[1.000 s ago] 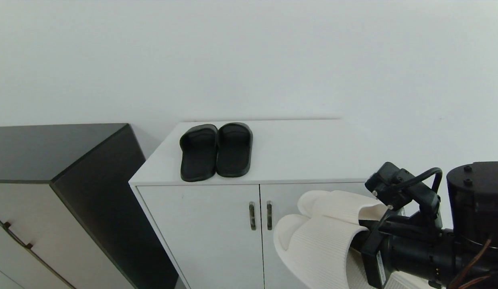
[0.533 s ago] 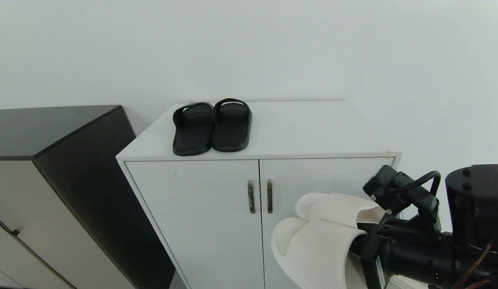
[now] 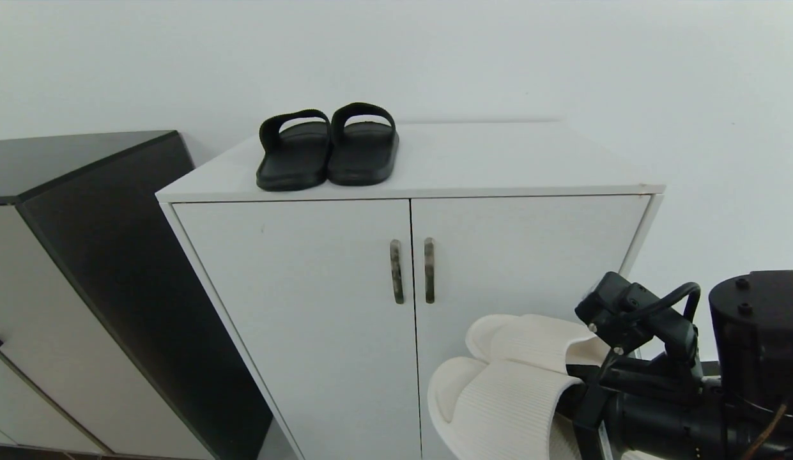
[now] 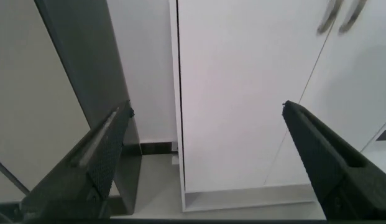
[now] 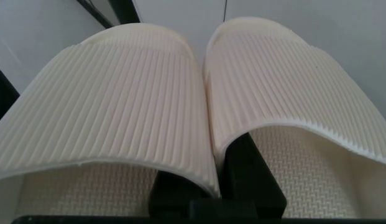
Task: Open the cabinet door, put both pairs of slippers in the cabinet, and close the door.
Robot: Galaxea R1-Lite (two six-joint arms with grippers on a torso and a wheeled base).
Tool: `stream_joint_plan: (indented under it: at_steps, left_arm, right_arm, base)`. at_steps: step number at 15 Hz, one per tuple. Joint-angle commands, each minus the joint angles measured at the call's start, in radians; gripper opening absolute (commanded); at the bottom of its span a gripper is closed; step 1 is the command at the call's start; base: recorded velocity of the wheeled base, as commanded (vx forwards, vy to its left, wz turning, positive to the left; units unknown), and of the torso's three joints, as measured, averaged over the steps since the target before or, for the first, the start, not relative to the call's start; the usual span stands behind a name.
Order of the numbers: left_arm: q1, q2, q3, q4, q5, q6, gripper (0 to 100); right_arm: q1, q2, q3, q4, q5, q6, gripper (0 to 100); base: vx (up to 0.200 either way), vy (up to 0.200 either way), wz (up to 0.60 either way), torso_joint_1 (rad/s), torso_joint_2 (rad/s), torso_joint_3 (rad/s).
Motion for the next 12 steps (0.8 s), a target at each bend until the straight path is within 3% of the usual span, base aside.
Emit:
stream_joint_plan:
  at_steps: [1, 2, 3, 5, 7, 8, 9, 10, 12]
  left_arm:
    - [-0.010, 0.106, -0.120, -0.019, -0.026, -0.042, 100]
    - [-0.024, 0.189, -0.213, -0.022, -0.061, -0.102, 100]
    - [-0.035, 0.289, -0.271, -0.029, -0.112, -0.099, 100]
    - [-0.039, 0.473, -0.302, -0.106, -0.196, -0.087, 100]
    - [-0.052, 0.715, -0.291, -0.301, -0.336, -0.052, 100]
    - [-0.053, 0.798, -0.294, -0.352, -0.371, -0.018, 100]
    - [-0.081, 0.873, -0.296, -0.401, -0.391, 0.047, 100]
    - [-0.147, 0.932, -0.304, -0.445, -0.388, 0.086, 100]
    - [-0.297, 0.978, -0.345, -0.484, -0.377, 0.091, 100]
  right_arm:
    - [0.004, -0.002, 0.000, 0.000, 0.000, 0.000, 0]
    - [0.004, -0.002, 0.000, 0.000, 0.000, 0.000, 0]
    - [0.007, -0.002, 0.003, 0.000, 0.000, 0.000, 0]
    - [0.013, -0.005, 0.008, 0.000, 0.000, 0.000, 0]
    - [0.020, -0.005, 0.012, -0.002, 0.000, 0.000, 0]
    - [0.021, -0.004, 0.014, 0.000, 0.000, -0.001, 0]
    - [0.021, -0.005, 0.014, 0.000, 0.000, 0.000, 0]
    - [0.021, -0.005, 0.015, 0.000, 0.000, 0.000, 0]
    - [0.023, -0.005, 0.015, 0.000, 0.000, -0.001, 0]
  base:
    - [0.000, 0.000, 0.00, -0.119, 0.47, 0.349]
    - [0.000, 0.000, 0.00, -0.115, 0.46, 0.344]
    - [0.000, 0.000, 0.00, -0.090, 0.46, 0.349]
    - [0.000, 0.000, 0.00, -0.076, 0.45, 0.364]
    - [0.000, 0.000, 0.00, -0.039, 0.44, 0.386]
    - [0.000, 0.000, 0.00, -0.027, 0.44, 0.408]
    - [0.000, 0.000, 0.00, -0.012, 0.32, 0.300]
    - [0.000, 0.000, 0.00, -0.002, 0.18, 0.173]
    - [0.000, 0.000, 0.00, 0.007, 0.09, 0.061]
